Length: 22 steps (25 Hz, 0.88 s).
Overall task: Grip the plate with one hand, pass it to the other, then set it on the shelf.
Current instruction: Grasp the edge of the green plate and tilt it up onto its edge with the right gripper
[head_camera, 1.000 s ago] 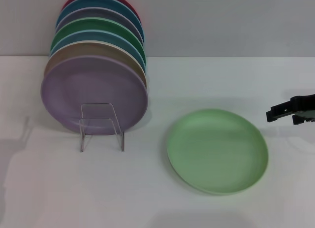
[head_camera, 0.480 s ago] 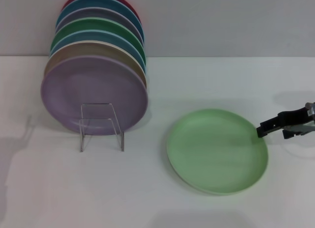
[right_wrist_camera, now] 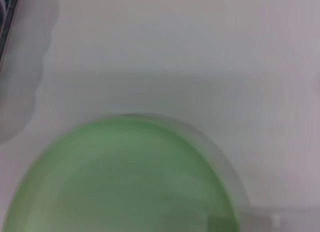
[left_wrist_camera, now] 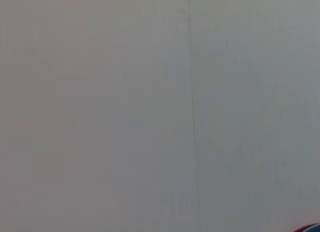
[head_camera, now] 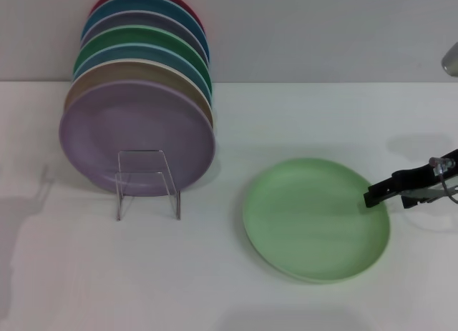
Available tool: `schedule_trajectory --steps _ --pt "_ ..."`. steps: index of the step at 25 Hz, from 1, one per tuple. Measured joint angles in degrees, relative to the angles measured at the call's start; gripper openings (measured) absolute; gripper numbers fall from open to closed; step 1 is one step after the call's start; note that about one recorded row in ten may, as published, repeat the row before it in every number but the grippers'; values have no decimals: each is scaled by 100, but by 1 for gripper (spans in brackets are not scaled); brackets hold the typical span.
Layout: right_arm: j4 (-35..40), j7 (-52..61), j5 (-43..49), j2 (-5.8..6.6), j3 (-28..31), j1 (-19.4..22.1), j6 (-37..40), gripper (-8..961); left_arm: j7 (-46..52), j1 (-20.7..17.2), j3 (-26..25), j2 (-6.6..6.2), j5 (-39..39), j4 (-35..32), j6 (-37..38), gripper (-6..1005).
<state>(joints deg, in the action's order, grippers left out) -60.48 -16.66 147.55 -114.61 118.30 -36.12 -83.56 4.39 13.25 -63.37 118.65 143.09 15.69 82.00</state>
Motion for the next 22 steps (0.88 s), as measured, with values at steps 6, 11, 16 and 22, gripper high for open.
schedule_trajectory --steps 6,11,16,22 --pt "92 -7 58 0 -8 -57 35 787 0 3 1 0 0 -4 -2 830" --pt "215 -37 63 0 -25 -92 72 787 0 3 12 0 4 -5 -5 830" --pt "286 -45 64 0 -128 -122 99 787 0 -11 20 0 2 -4 -9 829" --pt "354 -44 64 0 -152 -157 112 787 0 -27 26 0 0 -3 -9 829"
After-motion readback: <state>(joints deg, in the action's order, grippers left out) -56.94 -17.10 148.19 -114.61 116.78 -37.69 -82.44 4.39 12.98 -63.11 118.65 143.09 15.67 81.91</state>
